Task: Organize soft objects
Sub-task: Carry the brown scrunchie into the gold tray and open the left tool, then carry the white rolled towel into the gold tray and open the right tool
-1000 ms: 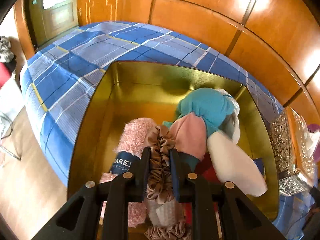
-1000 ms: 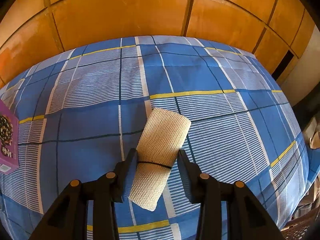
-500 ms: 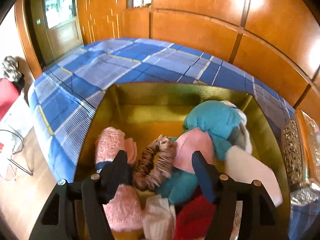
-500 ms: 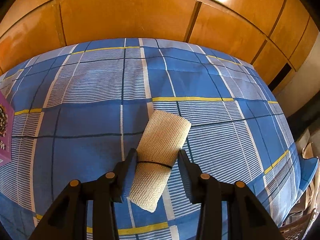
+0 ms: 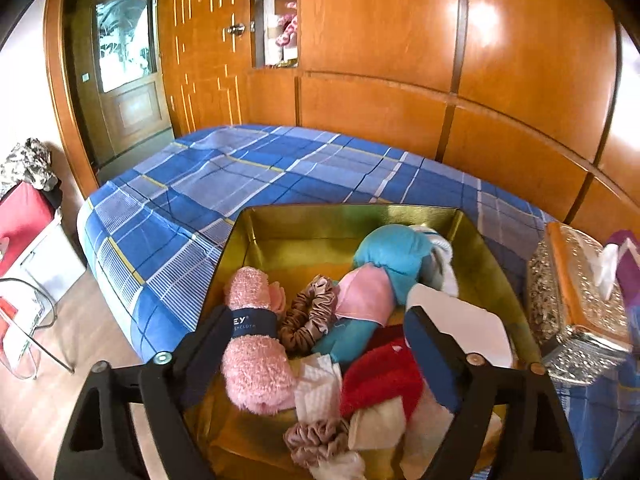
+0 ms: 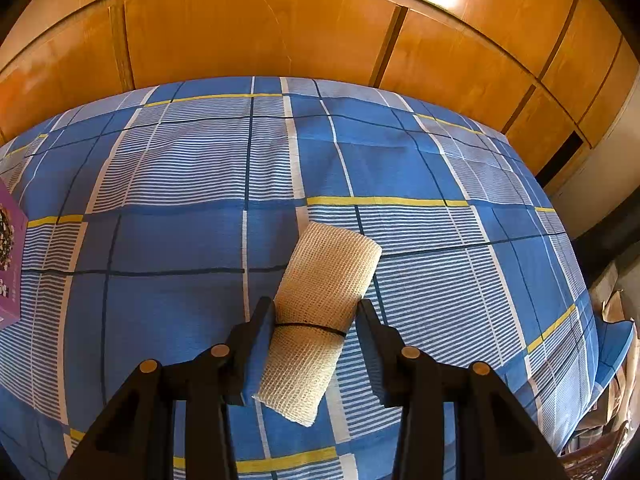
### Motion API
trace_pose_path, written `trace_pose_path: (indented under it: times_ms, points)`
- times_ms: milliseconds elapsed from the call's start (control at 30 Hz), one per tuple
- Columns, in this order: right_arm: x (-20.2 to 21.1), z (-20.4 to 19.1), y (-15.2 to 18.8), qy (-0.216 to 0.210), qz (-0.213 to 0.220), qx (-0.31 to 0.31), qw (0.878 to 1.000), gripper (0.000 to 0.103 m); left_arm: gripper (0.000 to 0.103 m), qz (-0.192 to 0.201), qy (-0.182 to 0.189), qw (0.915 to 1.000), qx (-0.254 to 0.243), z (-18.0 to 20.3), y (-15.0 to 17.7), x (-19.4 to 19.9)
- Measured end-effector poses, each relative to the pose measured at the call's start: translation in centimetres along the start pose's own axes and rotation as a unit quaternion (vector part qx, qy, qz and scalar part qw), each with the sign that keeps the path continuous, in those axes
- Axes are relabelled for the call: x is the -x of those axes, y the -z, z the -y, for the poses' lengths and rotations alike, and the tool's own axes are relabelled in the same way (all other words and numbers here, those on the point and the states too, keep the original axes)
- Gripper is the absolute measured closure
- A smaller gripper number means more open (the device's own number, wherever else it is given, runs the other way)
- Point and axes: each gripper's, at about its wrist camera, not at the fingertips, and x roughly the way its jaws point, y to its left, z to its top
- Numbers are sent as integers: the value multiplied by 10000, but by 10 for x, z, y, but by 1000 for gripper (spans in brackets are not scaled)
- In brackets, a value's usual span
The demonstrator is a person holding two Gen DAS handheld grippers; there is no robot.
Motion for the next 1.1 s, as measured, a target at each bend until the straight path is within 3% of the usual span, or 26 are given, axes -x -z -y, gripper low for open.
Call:
trace_pose_path:
  times_ms: [567,700,867,1100]
  points:
    - [-4,5,-5,-217,-58,-185,9996,63,9,105,177,9992,-340,18,18,37]
    - [-2,9,-5,-594,-97,-378,9975,64,9,105,242,9986,-469,24,21,40]
    - [-3,6,-4,-665,-169,-384,9969,64,9,36,341,9976,-602,30,26,41]
    - [3,10,-19,-741,-281,-718,9943,71,9,9,441,9958,-800,33,32,44]
